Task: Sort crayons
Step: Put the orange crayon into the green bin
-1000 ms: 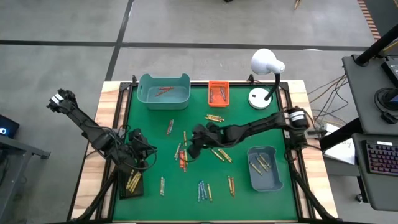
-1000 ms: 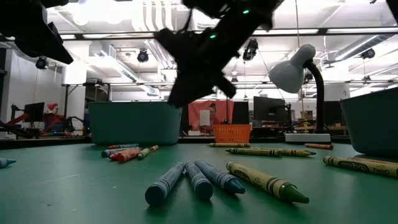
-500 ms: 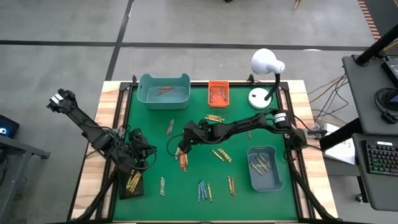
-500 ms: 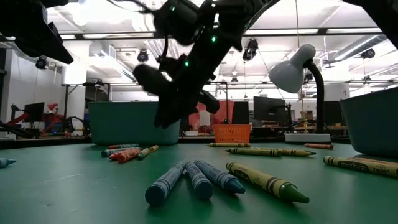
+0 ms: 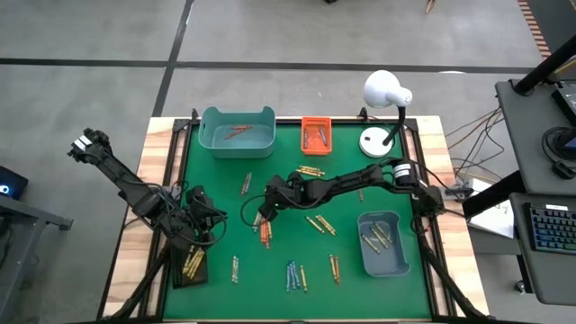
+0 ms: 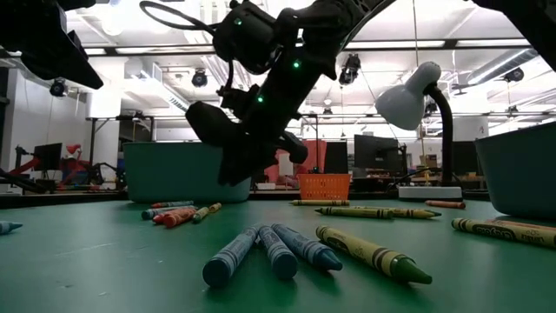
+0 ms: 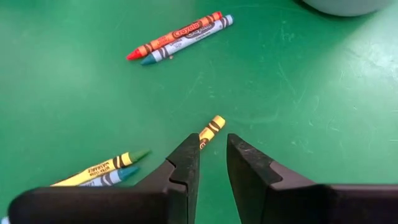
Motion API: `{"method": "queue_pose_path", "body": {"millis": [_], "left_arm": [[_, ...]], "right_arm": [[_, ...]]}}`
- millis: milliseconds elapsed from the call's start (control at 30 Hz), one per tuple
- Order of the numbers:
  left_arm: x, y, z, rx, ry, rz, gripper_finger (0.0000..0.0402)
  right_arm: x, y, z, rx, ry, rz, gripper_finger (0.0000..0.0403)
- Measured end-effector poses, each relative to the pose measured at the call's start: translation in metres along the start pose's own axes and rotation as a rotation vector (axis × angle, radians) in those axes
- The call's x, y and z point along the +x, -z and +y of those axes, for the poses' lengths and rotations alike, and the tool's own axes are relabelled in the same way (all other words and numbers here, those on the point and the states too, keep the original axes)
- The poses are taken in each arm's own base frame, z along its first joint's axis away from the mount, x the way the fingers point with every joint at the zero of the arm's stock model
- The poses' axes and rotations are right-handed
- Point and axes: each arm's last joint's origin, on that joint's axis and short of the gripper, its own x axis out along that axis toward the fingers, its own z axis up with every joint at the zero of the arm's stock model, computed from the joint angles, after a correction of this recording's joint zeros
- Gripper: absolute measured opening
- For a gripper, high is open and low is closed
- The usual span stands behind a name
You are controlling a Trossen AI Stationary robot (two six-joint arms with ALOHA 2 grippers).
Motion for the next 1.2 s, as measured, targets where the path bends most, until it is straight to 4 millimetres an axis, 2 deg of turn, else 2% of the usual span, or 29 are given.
{"method": "queue_pose_path", "body": {"millis": [200,333,533,700,933,1067,1200], "left_arm": [[0.000,0.000,0.000,-0.003,0.000,0.000,0.0037],[0.000,0.000,0.000,-0.028,-0.009,-0.011,0.0037],[0.003,-0.001,-0.001,-0.053,-0.024,-0.035,0.0037],[0.015,-0.006,0.003,-0.085,-0.088,-0.020,0.0037],[0.035,-0.015,0.014,-0.056,-0.175,0.024,0.0037],[0.044,-0.023,0.021,0.018,-0.100,0.109,0.0037],[0.051,-0.031,0.031,0.021,-0.063,0.148,0.0037]], "right_arm": [[-0.004,0.001,-0.002,-0.043,0.031,0.046,0.0085],[-0.010,0.003,-0.010,-0.095,0.112,0.164,0.0085],[-0.033,0.002,-0.021,-0.190,0.269,0.385,0.0073],[-0.049,0.002,-0.026,-0.324,0.323,0.504,0.0068],[-0.077,-0.004,-0.026,-0.457,0.267,0.496,0.0063],[-0.100,-0.010,-0.033,-0.534,0.213,0.456,0.0058],[-0.121,-0.007,-0.047,-0.658,0.157,0.418,0.0058]]}}
